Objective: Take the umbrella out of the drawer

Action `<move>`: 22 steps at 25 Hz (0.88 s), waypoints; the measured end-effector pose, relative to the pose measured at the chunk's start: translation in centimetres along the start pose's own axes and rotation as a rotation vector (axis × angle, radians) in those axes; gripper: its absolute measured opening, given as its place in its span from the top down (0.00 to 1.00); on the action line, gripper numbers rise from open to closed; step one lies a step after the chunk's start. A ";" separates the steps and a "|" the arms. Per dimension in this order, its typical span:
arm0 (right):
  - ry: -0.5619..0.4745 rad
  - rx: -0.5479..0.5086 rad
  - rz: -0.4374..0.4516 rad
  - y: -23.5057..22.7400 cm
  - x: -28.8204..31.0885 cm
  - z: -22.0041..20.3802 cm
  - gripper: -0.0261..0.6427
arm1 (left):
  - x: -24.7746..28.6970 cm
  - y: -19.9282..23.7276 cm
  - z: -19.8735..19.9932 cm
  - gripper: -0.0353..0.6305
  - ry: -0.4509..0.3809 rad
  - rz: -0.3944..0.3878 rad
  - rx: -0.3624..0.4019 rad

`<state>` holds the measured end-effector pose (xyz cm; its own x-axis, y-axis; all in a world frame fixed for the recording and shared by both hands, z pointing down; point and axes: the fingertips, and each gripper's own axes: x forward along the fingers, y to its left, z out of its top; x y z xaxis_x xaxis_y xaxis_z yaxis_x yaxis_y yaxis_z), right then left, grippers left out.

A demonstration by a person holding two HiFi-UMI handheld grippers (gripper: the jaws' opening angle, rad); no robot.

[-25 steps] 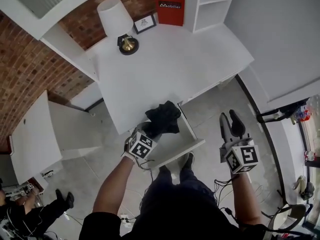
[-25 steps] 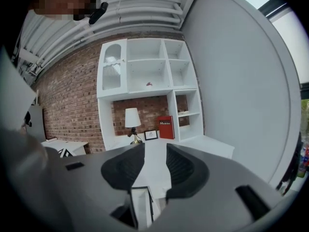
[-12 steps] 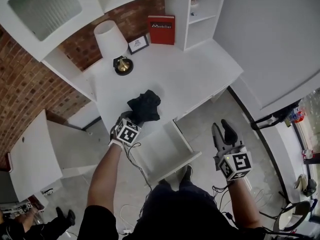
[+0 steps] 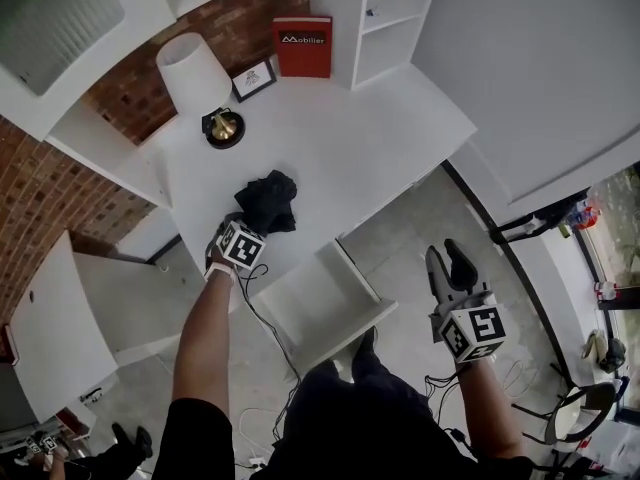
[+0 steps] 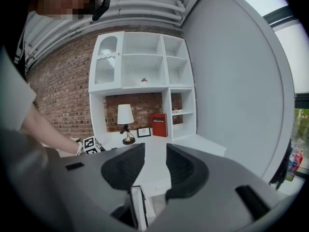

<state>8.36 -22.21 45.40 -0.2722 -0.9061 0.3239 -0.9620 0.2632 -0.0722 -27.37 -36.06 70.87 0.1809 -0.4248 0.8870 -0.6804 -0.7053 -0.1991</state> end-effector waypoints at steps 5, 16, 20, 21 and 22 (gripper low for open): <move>0.001 -0.002 0.001 -0.2 0.3 -0.2 0.76 | 1.0 0.1 -0.2 0.54 0.009 0.006 -0.033; -0.057 -0.007 0.047 1.0 0.2 2.0 0.76 | -5.8 1.2 1.6 0.53 -0.175 0.151 -0.170; -0.079 -0.016 0.061 1.5 0.0 3.3 0.76 | -10.9 1.4 3.1 0.53 -0.290 0.186 -0.218; -0.084 -0.018 0.064 1.5 0.0 3.6 0.77 | -12.1 1.3 3.6 0.54 -0.320 0.191 -0.230; -0.089 -0.019 0.066 1.5 0.0 4.0 0.77 | -13.3 1.1 4.0 0.55 -0.351 0.193 -0.244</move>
<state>6.83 -23.12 41.53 -0.3368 -0.9121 0.2338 -0.9415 0.3292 -0.0722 -27.72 -33.47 57.14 0.2351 -0.7312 0.6403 -0.8649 -0.4580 -0.2055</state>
